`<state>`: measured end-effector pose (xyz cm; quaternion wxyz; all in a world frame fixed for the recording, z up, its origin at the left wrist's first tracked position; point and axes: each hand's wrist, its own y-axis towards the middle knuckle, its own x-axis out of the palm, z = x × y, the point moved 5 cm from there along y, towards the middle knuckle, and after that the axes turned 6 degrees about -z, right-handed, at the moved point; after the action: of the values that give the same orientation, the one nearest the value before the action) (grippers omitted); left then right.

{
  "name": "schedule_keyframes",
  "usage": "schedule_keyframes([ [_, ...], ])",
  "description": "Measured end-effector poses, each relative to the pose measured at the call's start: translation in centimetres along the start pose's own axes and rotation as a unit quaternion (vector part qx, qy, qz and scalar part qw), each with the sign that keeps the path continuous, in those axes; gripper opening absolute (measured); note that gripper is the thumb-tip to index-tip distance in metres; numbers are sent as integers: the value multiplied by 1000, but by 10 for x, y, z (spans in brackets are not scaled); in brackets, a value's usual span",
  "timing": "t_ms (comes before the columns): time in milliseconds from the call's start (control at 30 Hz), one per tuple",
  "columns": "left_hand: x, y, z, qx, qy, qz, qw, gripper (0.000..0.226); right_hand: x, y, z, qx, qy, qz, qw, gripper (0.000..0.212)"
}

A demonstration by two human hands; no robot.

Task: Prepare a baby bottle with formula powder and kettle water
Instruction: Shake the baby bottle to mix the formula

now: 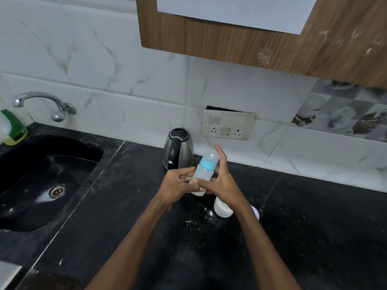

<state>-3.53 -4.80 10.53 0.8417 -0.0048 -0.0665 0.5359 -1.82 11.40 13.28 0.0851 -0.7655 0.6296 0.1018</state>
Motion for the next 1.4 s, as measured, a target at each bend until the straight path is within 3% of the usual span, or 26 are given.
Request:
schedule_keyframes([
  [133,-10,-4,-11,-21,-20,-6,1000,78,6,0,3,-1,-28,23,999,112],
  [267,-21,-7,-8,-41,-77,-3,996,66,5,2,-2,-8,1,45,999,101],
  [367,-37,-8,-11,-50,-117,23,992,46,11,3,0,34,138,91,986,93],
  [467,-61,-8,-23,-56,-101,115,987,35,21,0,12,95,345,135,924,82],
  [600,-77,-10,-35,-73,-79,162,981,39,33,-5,13,104,375,80,918,69],
  [667,-79,-11,-34,-74,-76,174,979,41,32,-4,15,119,462,110,872,60],
  [767,-74,-12,-28,-70,-60,178,980,40,32,0,26,145,648,143,734,63],
  [800,-71,-12,-25,-68,-55,178,980,39,32,1,28,152,672,137,712,67],
  [967,-65,-10,-20,-61,-38,178,981,38,36,2,29,162,708,78,683,85],
  [1034,-62,-11,-21,-67,-38,177,981,38,39,3,28,159,709,60,684,96],
  [1100,-60,-12,-21,-69,-40,174,982,37,37,4,26,148,681,56,715,82],
  [1167,-59,-14,-20,-69,-38,177,981,37,33,5,32,138,665,102,727,62],
  [1267,-57,-14,-21,-75,-36,181,980,37,35,5,39,156,671,128,713,68],
  [1401,-57,-13,-22,-76,-26,189,979,36,33,1,42,166,557,137,802,51],
])
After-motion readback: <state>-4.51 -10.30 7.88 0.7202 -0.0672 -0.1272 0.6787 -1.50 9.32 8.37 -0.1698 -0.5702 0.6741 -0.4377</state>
